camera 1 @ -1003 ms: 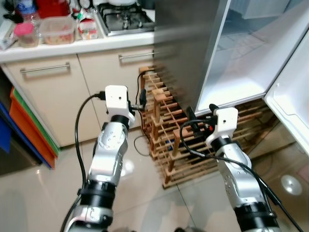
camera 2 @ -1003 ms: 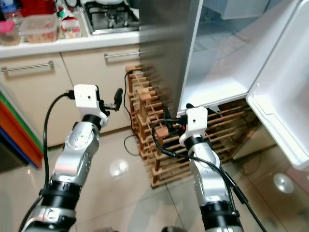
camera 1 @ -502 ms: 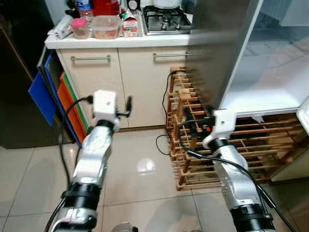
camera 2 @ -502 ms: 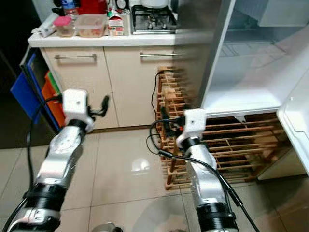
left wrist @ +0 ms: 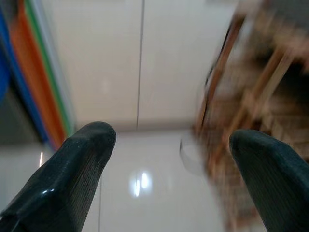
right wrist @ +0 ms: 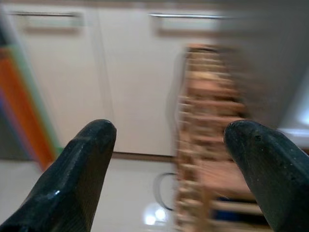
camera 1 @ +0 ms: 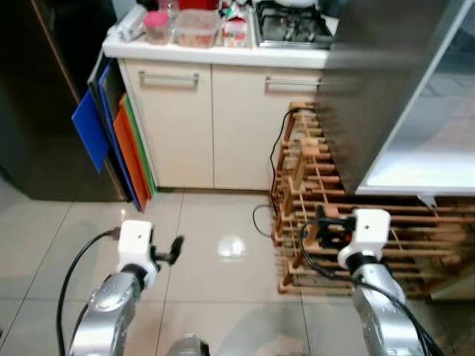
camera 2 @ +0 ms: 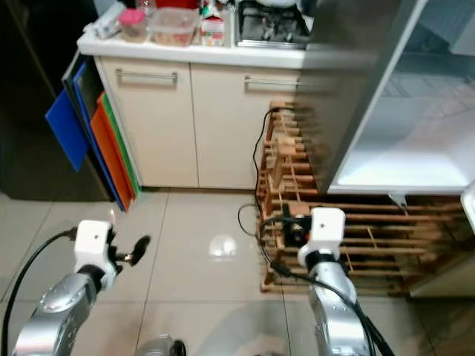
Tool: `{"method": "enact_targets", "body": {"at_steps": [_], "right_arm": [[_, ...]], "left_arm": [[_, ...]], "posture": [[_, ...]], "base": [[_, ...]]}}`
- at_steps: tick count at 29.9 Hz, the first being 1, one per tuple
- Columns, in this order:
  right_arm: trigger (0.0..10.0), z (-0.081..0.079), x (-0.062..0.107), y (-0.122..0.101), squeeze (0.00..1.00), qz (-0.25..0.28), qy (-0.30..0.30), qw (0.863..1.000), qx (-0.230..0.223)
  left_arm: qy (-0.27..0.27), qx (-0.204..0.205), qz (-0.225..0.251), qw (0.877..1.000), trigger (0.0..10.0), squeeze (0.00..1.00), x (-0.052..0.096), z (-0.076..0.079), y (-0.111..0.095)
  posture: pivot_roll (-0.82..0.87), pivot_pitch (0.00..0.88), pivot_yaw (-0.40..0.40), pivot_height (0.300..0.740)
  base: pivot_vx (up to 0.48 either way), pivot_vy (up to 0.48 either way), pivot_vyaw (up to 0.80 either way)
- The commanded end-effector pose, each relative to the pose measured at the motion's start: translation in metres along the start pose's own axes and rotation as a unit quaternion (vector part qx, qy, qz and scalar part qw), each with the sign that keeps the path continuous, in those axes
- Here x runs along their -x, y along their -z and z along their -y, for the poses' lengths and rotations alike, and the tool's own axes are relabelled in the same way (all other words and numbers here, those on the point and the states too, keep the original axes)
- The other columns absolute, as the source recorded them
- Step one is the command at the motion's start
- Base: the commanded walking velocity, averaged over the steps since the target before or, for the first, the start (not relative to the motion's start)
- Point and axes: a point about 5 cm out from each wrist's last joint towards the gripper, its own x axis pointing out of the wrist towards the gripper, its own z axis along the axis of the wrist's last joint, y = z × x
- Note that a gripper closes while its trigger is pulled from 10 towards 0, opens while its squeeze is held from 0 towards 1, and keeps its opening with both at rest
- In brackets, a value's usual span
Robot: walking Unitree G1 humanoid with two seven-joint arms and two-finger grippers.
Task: Restocking fridge
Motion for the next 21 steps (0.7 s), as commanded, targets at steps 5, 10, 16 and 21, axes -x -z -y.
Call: {"method": "enact_targets", "body": {"at_steps": [5,10,16,21], "right_arm": [[10.0,0.012,-0.009,-0.009,0.0,0.013,0.024,1.0,-0.004],[10.0,0.024,-0.011,-0.026,0.0,0.061,0.064,0.996,-0.017],[10.0,0.028,-0.011,-0.026,0.0,0.068,0.083,0.994,-0.026],[10.0,0.02,-0.017,-0.026,0.0,0.065,0.065,0.995,-0.035]], "left_arm": [[-0.059,-0.001,0.08,0.995,10.0,0.0,-0.009,0.01,-0.038],[-0.087,0.0,0.087,0.992,10.0,0.0,-0.015,0.006,-0.043],[-0.119,-0.023,0.107,0.987,10.0,0.0,-0.022,-0.01,-0.057],[-0.121,-0.022,0.116,0.986,10.0,0.0,-0.026,-0.01,-0.065]], "posture": [[0.0,0.0,-0.052,0.74],[-0.02,0.0,-0.048,0.74],[-0.01,0.0,-0.048,0.74],[0.0,0.0,-0.041,0.74]], "base": [[0.395,0.0,0.0],[0.444,0.0,0.0],[0.435,0.0,0.0],[0.436,0.0,0.0]]}}
